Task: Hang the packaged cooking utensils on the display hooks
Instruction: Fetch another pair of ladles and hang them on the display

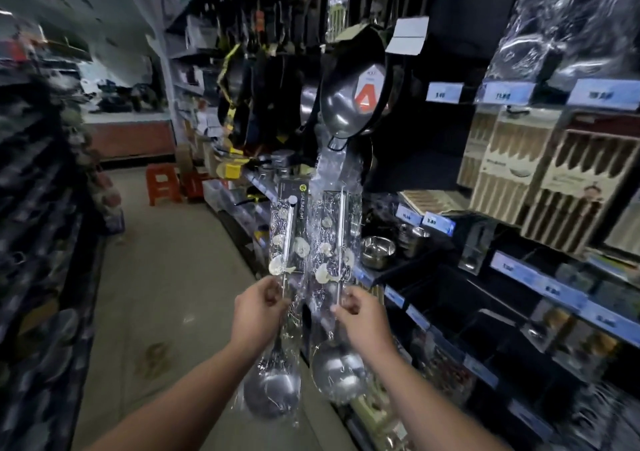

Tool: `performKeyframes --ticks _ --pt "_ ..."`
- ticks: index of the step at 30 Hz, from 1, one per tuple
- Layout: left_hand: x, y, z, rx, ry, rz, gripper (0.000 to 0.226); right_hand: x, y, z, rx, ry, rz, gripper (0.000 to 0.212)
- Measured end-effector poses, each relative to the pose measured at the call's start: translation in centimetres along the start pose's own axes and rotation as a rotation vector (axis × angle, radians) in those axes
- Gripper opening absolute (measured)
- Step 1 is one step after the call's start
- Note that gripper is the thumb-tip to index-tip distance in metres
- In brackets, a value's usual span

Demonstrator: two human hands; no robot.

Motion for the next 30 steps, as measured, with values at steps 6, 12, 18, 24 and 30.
performKeyframes --ticks 6,12,18,24,30 --pt "-11.0 2.6 -3.5 -0.026 -0.013 -0.074 0.017 -11.6 -0.8 0.6 -0.024 0.072 0.008 0.029" --pt "-20.6 5.0 -6.2 0.019 -0.055 -0.136 0.019 -19.8 -3.0 2.6 0.025 0.173 0.025 0.034" --pt "-28.5 7.1 -8.6 0.084 -0.155 -0.236 0.018 -24.7 -5.3 4.5 0.103 0.333 0.006 0.04" --pt "-34.6 8.7 -10.5 0.188 -0.313 -0.324 0.013 -26.7 -7.2 5.1 0.129 0.512 -0.094 0.034" --pt "-38.0 11.1 -10.6 0.273 -0.509 -0.434 0.015 -26.2 -10.7 5.3 0.16 0.706 -0.167 0.034"
Point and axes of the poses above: each hand's wrist, its own x-axis away from the middle knuckle, its own z-axis out of the back of the hand, y = z × x, the point moved 8 cm from there along -x, towards the middle knuckle, and after that the axes turned 6 degrees about x, right-handed, at the moved point
